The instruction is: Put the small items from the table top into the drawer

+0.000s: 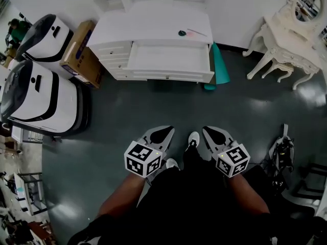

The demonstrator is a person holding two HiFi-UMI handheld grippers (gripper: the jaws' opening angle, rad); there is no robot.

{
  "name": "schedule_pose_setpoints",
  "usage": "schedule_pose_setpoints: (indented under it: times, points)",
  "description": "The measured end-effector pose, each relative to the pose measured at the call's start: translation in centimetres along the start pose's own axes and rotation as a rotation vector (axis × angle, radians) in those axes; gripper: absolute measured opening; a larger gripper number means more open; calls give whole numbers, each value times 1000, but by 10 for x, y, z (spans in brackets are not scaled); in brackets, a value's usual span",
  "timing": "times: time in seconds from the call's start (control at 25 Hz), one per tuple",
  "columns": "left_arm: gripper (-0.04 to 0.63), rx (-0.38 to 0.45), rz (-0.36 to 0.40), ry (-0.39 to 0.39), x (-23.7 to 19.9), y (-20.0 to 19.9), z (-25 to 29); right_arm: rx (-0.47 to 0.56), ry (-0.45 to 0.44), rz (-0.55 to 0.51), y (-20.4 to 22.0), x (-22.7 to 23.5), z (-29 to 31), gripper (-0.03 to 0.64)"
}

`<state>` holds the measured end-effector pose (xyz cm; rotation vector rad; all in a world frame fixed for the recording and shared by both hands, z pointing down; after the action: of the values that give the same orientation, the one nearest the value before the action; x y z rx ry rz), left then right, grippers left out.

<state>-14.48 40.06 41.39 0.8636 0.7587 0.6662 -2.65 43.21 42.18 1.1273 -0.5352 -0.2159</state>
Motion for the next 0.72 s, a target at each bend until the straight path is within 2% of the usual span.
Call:
schedule_pose_setpoints:
  times: [0.2,0.72]
  points:
    - [4,5,-44,19,-10,-17,23,-6,-8,18,-10,27,15,26]
    - [3,18,0,-69,-54,-83,83,34,-86,8,-72,101,79,26]
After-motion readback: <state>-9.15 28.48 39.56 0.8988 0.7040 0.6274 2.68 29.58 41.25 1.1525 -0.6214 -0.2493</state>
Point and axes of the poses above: the fingertips, and each gripper's own axes: z forward along the fingers, x to its right, y out of its underside, the point moved 1 cm from there along -z, backward along the fingers, and after that the axes turned 3 degrees about -y, right-handed, at the moved point
